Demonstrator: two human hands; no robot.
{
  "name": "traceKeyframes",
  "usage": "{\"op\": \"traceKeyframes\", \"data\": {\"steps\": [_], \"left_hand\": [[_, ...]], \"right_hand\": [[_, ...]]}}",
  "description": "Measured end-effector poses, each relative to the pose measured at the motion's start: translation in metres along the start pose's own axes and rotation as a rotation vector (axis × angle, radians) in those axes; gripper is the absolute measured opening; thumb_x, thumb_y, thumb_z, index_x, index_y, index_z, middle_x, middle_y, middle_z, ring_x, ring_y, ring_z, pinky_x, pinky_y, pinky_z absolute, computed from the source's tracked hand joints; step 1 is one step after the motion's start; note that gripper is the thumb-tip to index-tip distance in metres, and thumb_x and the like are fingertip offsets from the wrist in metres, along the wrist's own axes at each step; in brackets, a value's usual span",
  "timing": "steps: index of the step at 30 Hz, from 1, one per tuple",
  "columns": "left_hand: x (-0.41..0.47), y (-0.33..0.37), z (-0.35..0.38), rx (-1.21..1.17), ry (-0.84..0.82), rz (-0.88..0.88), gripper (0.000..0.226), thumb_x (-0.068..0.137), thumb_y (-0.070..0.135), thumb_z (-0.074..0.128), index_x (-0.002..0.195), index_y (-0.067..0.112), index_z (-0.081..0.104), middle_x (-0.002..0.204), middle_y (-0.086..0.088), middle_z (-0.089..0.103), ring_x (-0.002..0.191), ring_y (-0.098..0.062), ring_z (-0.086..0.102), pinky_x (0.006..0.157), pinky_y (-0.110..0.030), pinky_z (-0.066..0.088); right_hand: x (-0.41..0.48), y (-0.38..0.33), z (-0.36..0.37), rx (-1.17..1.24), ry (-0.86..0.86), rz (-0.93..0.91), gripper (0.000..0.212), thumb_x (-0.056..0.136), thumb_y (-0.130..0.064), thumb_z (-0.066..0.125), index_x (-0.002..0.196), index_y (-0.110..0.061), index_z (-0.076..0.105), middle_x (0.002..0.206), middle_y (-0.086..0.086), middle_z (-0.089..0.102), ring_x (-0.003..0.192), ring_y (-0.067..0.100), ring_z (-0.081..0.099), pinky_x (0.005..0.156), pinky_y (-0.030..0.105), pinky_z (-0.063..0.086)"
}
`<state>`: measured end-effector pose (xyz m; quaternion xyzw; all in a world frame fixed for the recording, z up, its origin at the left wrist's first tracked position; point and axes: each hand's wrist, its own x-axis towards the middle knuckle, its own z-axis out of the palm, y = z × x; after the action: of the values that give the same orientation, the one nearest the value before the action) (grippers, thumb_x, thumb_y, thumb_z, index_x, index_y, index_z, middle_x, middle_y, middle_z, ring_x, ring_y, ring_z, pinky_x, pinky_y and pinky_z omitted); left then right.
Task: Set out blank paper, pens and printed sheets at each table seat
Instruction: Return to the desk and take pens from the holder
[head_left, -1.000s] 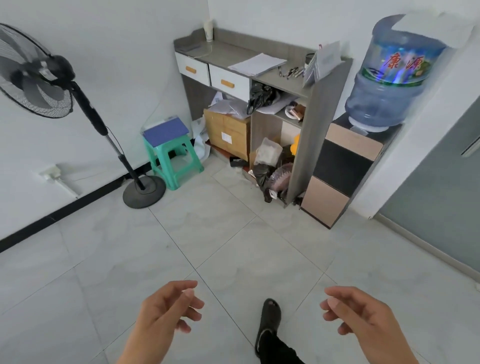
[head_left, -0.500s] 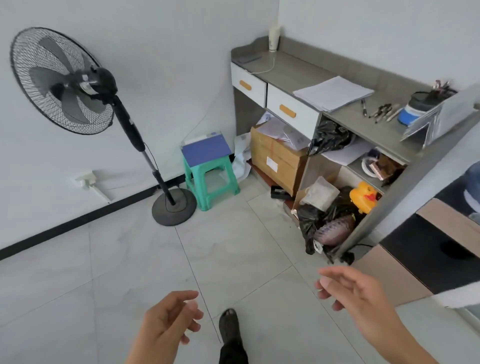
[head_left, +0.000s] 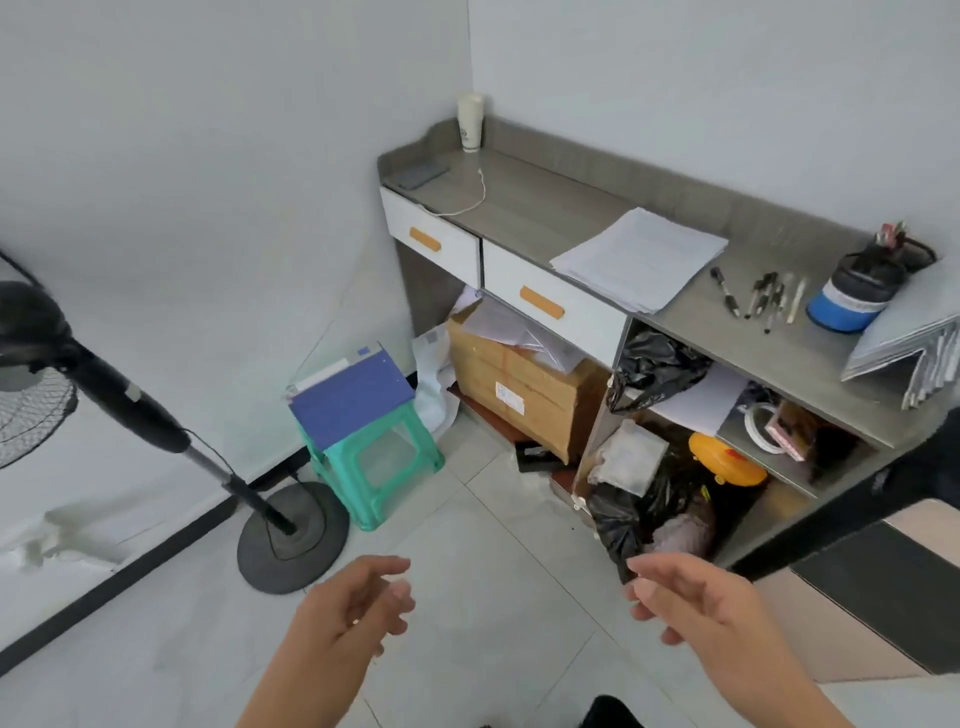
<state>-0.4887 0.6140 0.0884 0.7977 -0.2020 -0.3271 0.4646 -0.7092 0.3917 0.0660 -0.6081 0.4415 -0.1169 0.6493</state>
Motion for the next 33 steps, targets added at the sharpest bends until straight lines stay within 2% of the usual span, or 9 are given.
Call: {"op": "traceKeyframes", "data": {"steps": [6, 9, 14, 18, 21, 25, 29, 30, 33], "left_hand": [[0.116, 0.027, 0.012, 0.013, -0.118, -0.043, 0.015, 0.091, 0.009, 0.059, 0.100, 0.017, 0.068, 0.084, -0.007, 0.075, 0.070, -0.019, 0.069, 0.060, -0.030, 0.051], [0.175, 0.052, 0.019, -0.057, -0.107, -0.036, 0.017, 0.092, 0.002, 0.056, 0.099, 0.009, 0.069, 0.080, -0.014, 0.074, 0.067, -0.024, 0.069, 0.056, -0.032, 0.051], [0.266, 0.122, 0.024, -0.179, -0.040, 0.016, 0.021, 0.094, -0.002, 0.050, 0.097, 0.004, 0.070, 0.076, -0.021, 0.072, 0.065, -0.033, 0.068, 0.053, -0.037, 0.049], [0.326, 0.156, 0.039, -0.172, -0.045, 0.045, 0.020, 0.094, 0.001, 0.050, 0.095, 0.006, 0.069, 0.077, -0.020, 0.072, 0.066, -0.033, 0.068, 0.053, -0.035, 0.051], [0.367, 0.175, 0.052, -0.182, -0.133, 0.011, 0.019, 0.094, 0.001, 0.051, 0.096, 0.005, 0.069, 0.078, -0.021, 0.072, 0.065, -0.031, 0.068, 0.053, -0.035, 0.052], [0.437, 0.191, 0.068, -0.139, -0.225, 0.006, 0.019, 0.093, -0.003, 0.051, 0.098, 0.002, 0.069, 0.075, -0.021, 0.072, 0.061, -0.027, 0.067, 0.049, -0.028, 0.052], [0.518, 0.215, 0.083, -0.124, -0.354, 0.034, 0.017, 0.093, -0.002, 0.051, 0.098, 0.000, 0.068, 0.075, -0.024, 0.071, 0.058, -0.025, 0.066, 0.046, -0.027, 0.050], [0.538, 0.223, 0.088, -0.118, -0.391, 0.047, 0.017, 0.093, -0.002, 0.051, 0.097, 0.000, 0.067, 0.074, -0.024, 0.071, 0.058, -0.024, 0.065, 0.045, -0.027, 0.049], [0.593, 0.248, 0.103, -0.065, -0.529, 0.076, 0.016, 0.093, -0.003, 0.052, 0.097, 0.002, 0.067, 0.072, -0.020, 0.072, 0.056, -0.021, 0.065, 0.045, -0.025, 0.048]], "right_hand": [[0.097, -0.023, -0.014, -0.015, 0.034, 0.082, 0.014, 0.088, -0.004, 0.066, 0.098, -0.011, 0.071, 0.083, 0.012, 0.077, 0.078, 0.023, 0.069, 0.060, 0.029, 0.049], [0.158, -0.046, -0.031, -0.018, 0.079, 0.055, 0.014, 0.089, -0.006, 0.065, 0.099, -0.014, 0.071, 0.084, 0.010, 0.076, 0.082, 0.027, 0.071, 0.062, 0.031, 0.050], [0.251, -0.107, -0.056, -0.004, 0.137, -0.040, 0.014, 0.090, -0.010, 0.064, 0.098, -0.019, 0.071, 0.083, 0.000, 0.078, 0.073, 0.011, 0.072, 0.063, 0.026, 0.050], [0.310, -0.141, -0.078, -0.015, 0.169, -0.062, 0.014, 0.090, -0.013, 0.064, 0.099, -0.021, 0.070, 0.086, -0.002, 0.078, 0.076, 0.012, 0.072, 0.066, 0.028, 0.051], [0.342, -0.155, -0.091, 0.006, 0.227, -0.063, 0.014, 0.090, -0.011, 0.064, 0.098, -0.021, 0.070, 0.085, -0.002, 0.078, 0.076, 0.013, 0.072, 0.066, 0.031, 0.052], [0.378, -0.159, -0.106, 0.043, 0.356, -0.011, 0.014, 0.089, -0.010, 0.065, 0.099, -0.018, 0.071, 0.085, -0.002, 0.078, 0.074, 0.012, 0.072, 0.065, 0.030, 0.052], [0.408, -0.159, -0.108, 0.121, 0.513, 0.036, 0.014, 0.089, -0.009, 0.065, 0.099, -0.017, 0.070, 0.083, 0.003, 0.078, 0.070, 0.013, 0.072, 0.057, 0.019, 0.051], [0.415, -0.161, -0.107, 0.130, 0.557, 0.045, 0.014, 0.089, -0.009, 0.065, 0.099, -0.017, 0.070, 0.083, 0.003, 0.077, 0.073, 0.015, 0.072, 0.057, 0.020, 0.052], [0.435, -0.169, -0.103, 0.121, 0.682, 0.092, 0.013, 0.088, -0.011, 0.066, 0.098, -0.019, 0.071, 0.082, 0.000, 0.077, 0.080, 0.023, 0.072, 0.065, 0.033, 0.054]]}}
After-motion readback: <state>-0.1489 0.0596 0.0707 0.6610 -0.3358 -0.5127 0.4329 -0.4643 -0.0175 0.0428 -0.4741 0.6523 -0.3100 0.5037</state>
